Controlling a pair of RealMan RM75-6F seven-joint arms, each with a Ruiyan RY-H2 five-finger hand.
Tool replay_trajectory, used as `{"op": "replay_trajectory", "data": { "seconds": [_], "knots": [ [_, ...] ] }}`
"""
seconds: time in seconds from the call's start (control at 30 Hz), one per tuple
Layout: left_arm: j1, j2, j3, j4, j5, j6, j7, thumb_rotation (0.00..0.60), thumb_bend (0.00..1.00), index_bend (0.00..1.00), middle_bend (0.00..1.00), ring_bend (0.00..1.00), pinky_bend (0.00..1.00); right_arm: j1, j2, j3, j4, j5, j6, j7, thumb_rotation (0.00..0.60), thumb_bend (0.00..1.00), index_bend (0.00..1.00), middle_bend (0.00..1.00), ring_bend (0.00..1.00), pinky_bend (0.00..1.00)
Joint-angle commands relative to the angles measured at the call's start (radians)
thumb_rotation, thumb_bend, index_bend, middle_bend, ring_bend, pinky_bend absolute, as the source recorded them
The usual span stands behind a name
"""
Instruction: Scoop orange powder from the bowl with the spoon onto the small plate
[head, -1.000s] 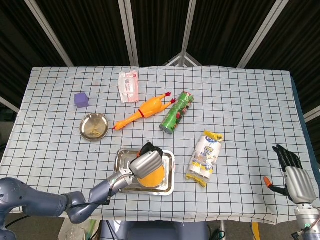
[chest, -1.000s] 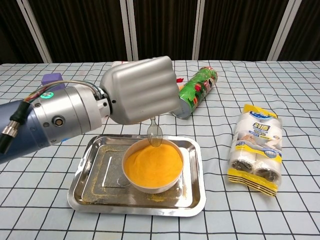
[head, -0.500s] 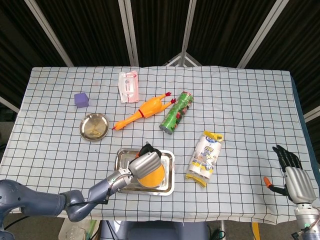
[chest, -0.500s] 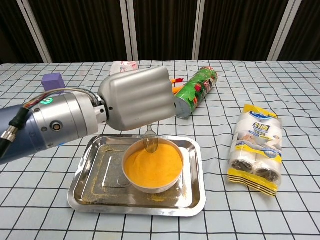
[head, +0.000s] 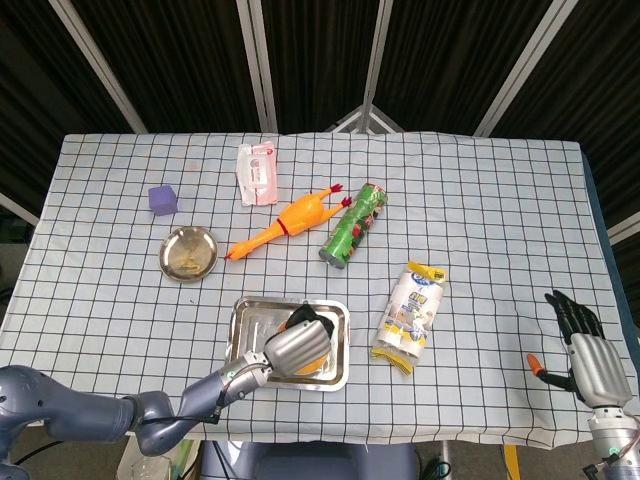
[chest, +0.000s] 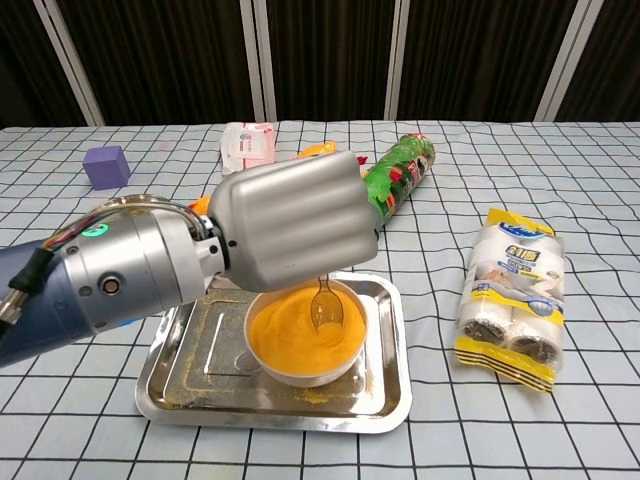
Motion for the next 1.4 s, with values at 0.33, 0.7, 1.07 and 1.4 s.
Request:
{"op": "replay_trajectory", "data": {
  "seconds": [0.33,0.7,1.07,1.4],
  "knots": [
    [0.028,0.058,-0.032,-0.003,0.017,-0.012,-0.005,0.6,0.79,0.83,1.0,1.0,0.99,0.0,0.001,0.0,-0.007,0.005,-0.003,-0.004,0.6,0.36,0.0,0.0,0.0,0.0],
    [0.02,0.0,-0.061,0.085,0.016,-0.062,0.046,0.6,0.79,0.83,1.0,1.0,0.99,0.001,0.004,0.003,-0.001,0.011,-0.008,0.01,0.6,0.36,0.0,0.0,0.0,0.0],
    [0.019,-0.024,-0.058,0.098,0.041,-0.093,0.05,0.6,0.79,0.83,1.0,1.0,0.99,0.002,0.005,0.002,-0.002,0.007,-0.008,0.012,0.6,0.36,0.0,0.0,0.0,0.0],
    [0.051,-0.009,-0.054,0.05,0.079,-0.06,0.003,0.6,0.79,0.83,1.0,1.0,0.99,0.001,0.003,0.0,-0.006,0.005,-0.008,0.003,0.6,0.36,0.0,0.0,0.0,0.0]
  ]
}}
